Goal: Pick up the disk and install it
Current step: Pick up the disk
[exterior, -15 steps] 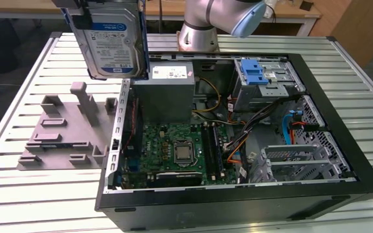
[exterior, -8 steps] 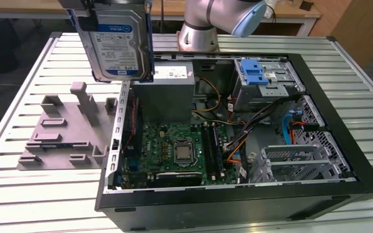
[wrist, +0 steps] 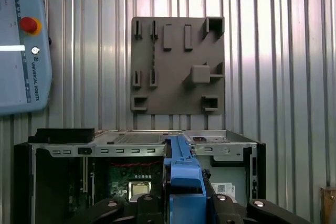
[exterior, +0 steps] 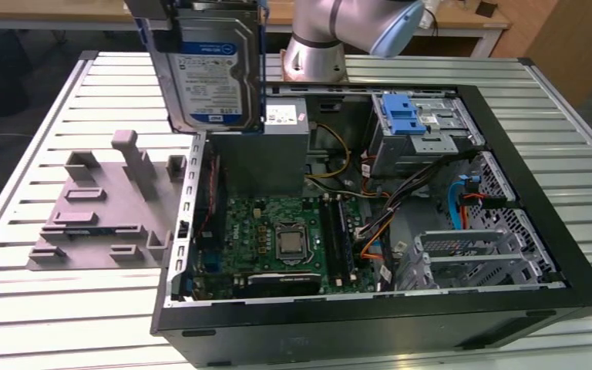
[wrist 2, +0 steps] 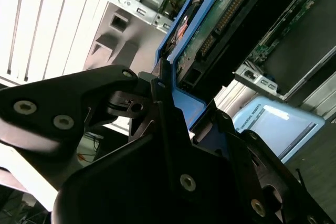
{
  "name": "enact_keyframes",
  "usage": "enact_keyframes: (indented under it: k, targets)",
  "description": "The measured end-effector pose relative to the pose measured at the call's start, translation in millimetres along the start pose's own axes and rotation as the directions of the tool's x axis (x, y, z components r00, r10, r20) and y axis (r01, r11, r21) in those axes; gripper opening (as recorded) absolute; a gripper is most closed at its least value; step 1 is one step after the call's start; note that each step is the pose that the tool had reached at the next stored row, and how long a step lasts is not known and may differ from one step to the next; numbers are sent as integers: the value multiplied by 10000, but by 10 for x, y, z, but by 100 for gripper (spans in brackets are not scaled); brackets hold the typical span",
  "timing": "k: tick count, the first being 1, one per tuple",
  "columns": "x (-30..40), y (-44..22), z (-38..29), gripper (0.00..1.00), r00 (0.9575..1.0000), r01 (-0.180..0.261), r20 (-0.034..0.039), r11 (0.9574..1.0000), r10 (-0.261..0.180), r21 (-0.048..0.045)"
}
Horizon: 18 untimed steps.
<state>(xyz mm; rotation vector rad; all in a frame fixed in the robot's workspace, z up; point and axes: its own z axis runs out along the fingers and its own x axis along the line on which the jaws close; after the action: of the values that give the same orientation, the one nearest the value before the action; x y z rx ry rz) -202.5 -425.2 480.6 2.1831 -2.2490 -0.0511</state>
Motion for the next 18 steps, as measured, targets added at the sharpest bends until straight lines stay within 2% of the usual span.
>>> enact_keyframes:
  k: [9, 12, 18]
  targets:
    - [4, -391, -8, 36, 10000, 0, 0, 10000, 0, 0]
    - [32, -454, -10, 36, 10000, 1, 1, 10000, -1, 0]
    - [123, -528, -13, 36, 10000, 0, 1, 10000, 0, 0]
